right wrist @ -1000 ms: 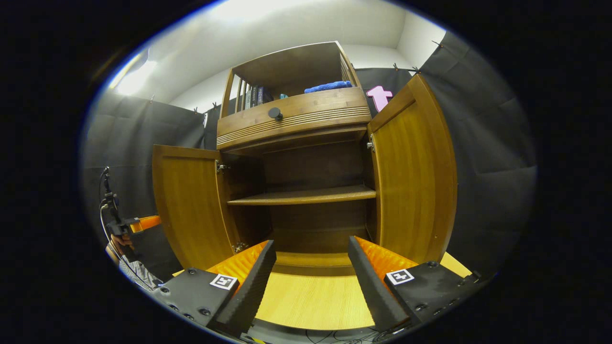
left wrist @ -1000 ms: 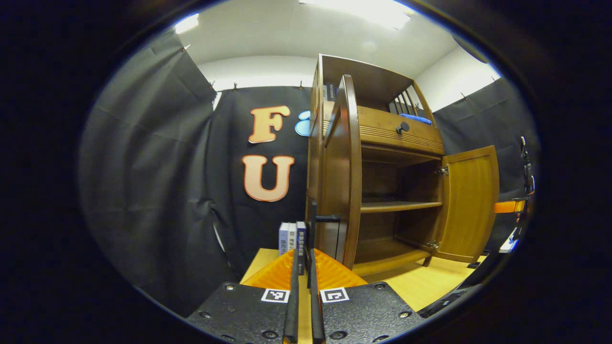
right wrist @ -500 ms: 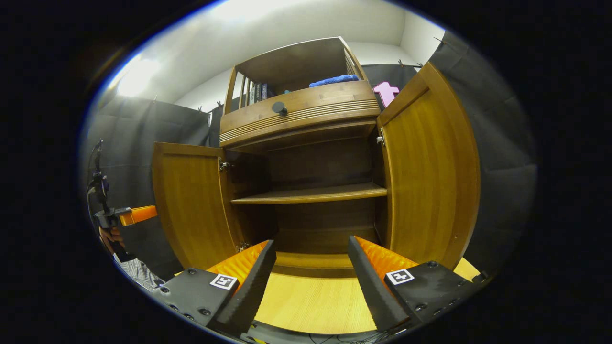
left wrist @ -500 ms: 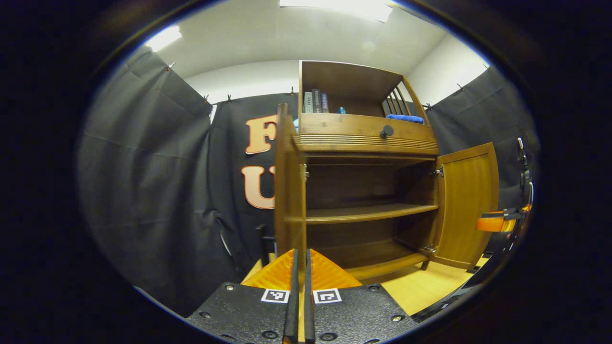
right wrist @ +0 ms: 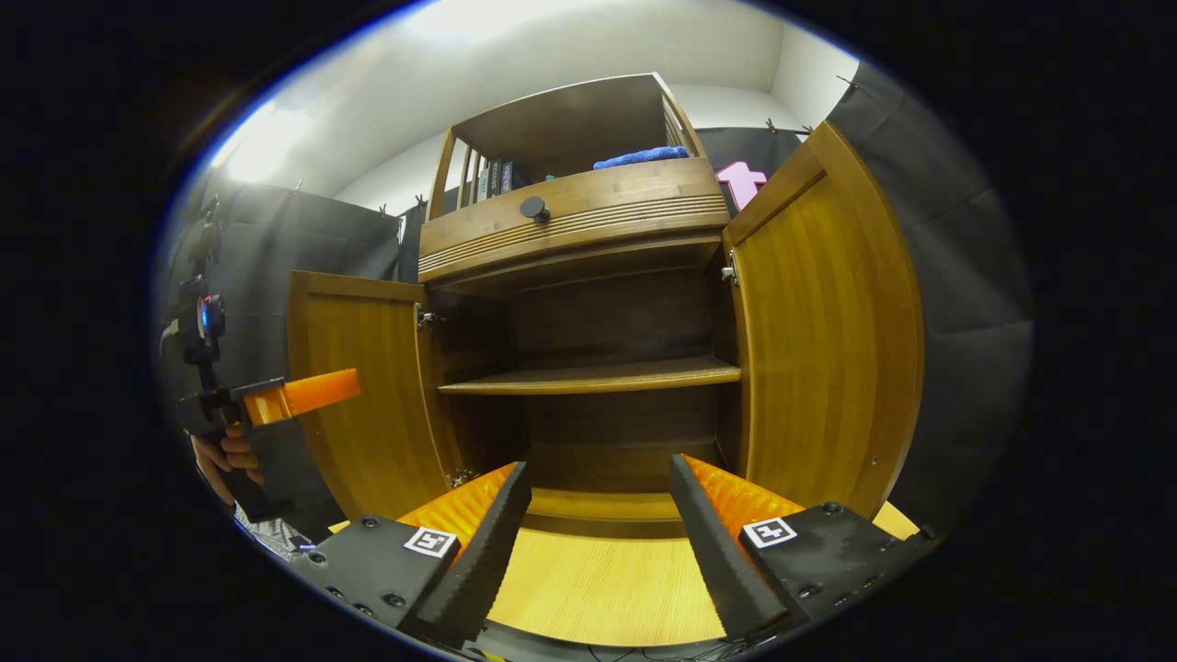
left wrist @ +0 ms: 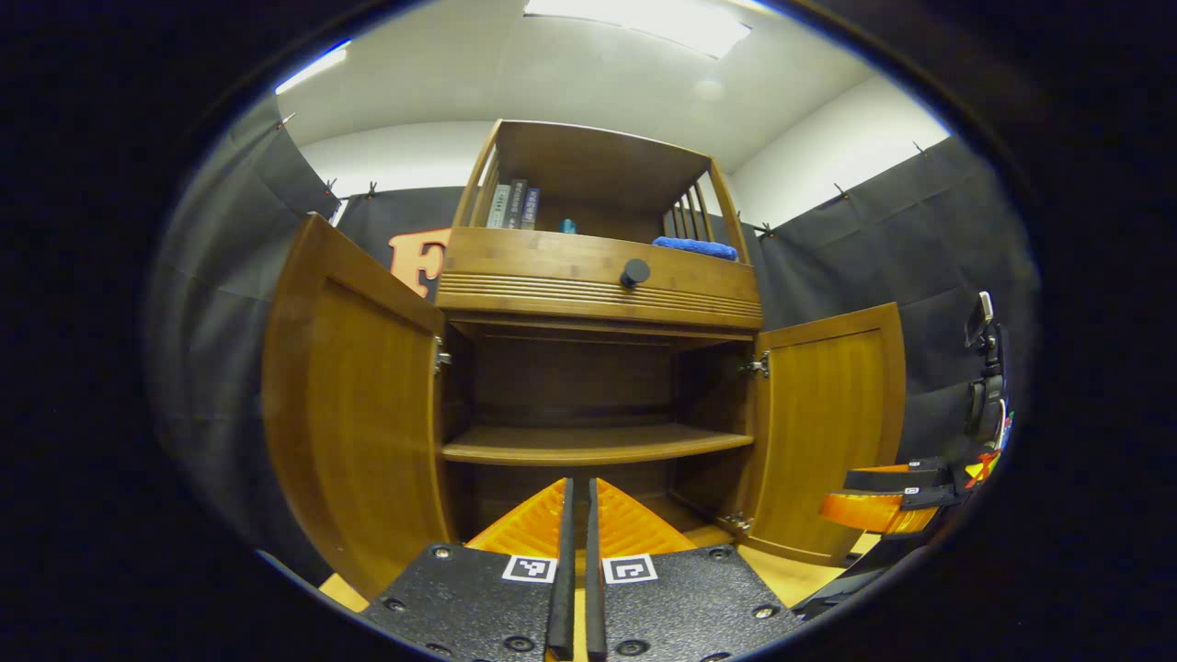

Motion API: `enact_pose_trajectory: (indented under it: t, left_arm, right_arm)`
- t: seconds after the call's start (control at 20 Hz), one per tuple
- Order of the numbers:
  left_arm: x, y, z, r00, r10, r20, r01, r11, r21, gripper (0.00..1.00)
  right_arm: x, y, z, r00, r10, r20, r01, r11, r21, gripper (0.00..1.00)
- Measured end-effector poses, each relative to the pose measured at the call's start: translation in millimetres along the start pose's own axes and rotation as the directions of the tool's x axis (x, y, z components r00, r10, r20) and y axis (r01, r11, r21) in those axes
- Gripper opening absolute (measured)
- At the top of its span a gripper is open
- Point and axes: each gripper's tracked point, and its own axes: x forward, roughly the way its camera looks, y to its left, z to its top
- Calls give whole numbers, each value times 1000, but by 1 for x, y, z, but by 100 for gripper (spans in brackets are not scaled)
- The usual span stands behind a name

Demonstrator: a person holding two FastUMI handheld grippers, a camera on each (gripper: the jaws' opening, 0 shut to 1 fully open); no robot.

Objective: Open the right door of the double-door shoe cabinet with the right hand, and open the left door with the left hand.

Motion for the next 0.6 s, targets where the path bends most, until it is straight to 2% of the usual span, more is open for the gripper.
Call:
enact_pose_trajectory:
  t: [0.05, 0.1, 0.15, 0.3, 0.6]
  left_arm:
    - [2, -4, 3, 1000, 4, 17, -4, 1000, -9, 0]
    - [4, -3, 3, 999, 24, 27, -23, 1000, -19, 0]
    - [4, -2, 2, 999, 41, 30, -41, 999, -29, 7]
    - [0, -3, 6, 997, 62, 51, -59, 997, -54, 11]
    - [-3, 8, -2, 992, 116, 38, -114, 991, -69, 82]
  right_arm:
    - [-2, -1, 0, 1000, -3, 3, 3, 1000, 2, 98]
    - [-4, -3, 0, 1000, -10, 1, 10, 1000, 1, 98]
    - [-6, -5, -1, 1000, -17, 2, 17, 1000, -2, 98]
    - [-13, -12, 0, 999, -34, 4, 34, 999, 3, 98]
    - [-18, -13, 4, 999, -37, 8, 37, 999, 7, 98]
